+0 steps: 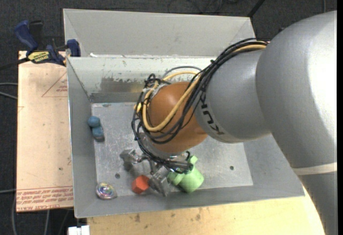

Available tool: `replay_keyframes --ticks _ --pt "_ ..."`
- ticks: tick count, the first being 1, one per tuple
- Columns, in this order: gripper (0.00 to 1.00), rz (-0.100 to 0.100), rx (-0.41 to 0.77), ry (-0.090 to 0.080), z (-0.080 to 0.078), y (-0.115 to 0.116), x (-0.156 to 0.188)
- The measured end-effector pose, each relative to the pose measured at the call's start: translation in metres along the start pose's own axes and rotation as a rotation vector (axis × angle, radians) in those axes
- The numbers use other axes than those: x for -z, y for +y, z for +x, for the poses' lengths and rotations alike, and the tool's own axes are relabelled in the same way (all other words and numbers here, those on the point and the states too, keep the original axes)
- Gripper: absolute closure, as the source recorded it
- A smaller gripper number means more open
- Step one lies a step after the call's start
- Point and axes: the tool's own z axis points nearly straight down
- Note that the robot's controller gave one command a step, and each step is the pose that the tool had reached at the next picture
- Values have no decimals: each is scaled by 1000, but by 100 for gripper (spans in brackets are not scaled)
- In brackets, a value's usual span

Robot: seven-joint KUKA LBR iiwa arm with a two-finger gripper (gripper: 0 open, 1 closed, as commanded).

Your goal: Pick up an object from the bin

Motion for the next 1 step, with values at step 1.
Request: replay_keyframes --ticks 1 --pt "0 5 -42 -15 -1 18 3"
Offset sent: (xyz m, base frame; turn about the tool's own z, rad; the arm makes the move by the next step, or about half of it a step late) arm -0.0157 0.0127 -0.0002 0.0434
